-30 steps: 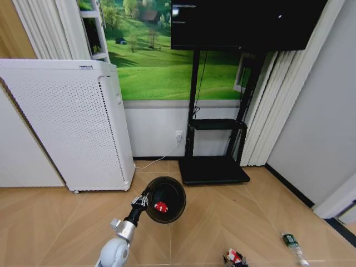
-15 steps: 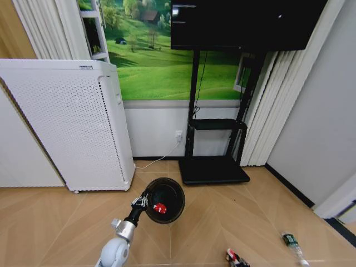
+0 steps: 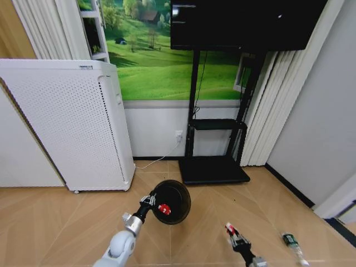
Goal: Pick up the trash bin and place the garbage on the floor into it.
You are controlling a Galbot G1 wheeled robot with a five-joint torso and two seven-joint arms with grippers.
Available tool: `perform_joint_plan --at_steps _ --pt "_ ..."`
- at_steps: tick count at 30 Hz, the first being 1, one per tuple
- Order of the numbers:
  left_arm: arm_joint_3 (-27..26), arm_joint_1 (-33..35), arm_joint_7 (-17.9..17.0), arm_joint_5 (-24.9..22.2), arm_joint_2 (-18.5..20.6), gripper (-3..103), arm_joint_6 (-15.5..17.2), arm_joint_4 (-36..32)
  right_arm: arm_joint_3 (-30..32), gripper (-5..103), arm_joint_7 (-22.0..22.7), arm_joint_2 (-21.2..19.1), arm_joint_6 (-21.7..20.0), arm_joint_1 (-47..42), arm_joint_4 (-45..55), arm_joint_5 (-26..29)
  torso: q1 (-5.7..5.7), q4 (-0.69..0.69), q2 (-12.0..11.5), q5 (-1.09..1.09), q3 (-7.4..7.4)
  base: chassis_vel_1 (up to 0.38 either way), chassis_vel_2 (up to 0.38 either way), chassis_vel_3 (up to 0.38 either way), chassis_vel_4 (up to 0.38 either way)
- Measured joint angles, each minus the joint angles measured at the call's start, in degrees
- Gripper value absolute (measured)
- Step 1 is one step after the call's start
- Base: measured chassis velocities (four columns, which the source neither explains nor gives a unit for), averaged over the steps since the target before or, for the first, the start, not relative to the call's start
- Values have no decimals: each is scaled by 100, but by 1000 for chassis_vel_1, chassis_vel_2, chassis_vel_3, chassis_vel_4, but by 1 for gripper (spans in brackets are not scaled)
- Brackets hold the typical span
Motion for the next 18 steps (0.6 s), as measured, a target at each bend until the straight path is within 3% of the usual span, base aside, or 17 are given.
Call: perform_joint_plan --at_steps 4,10,18 --pt "490 -351 -112 -62 -34 7 59 176 41 20 -53 -6 102 -348 804 127 0 -2 0 2 0 0 0 0 0" --pt "1226 -1004 -207 10 -469 7 66 778 -47 20 -230 105 311 -816 1978 159 1 -1 0 0 0 0 0 0 0" --pt "1755 -847 -9 144 -565 7 110 523 -315 20 -340 214 412 -963 2125 -3 1 0 0 1 0 0 0 0 0"
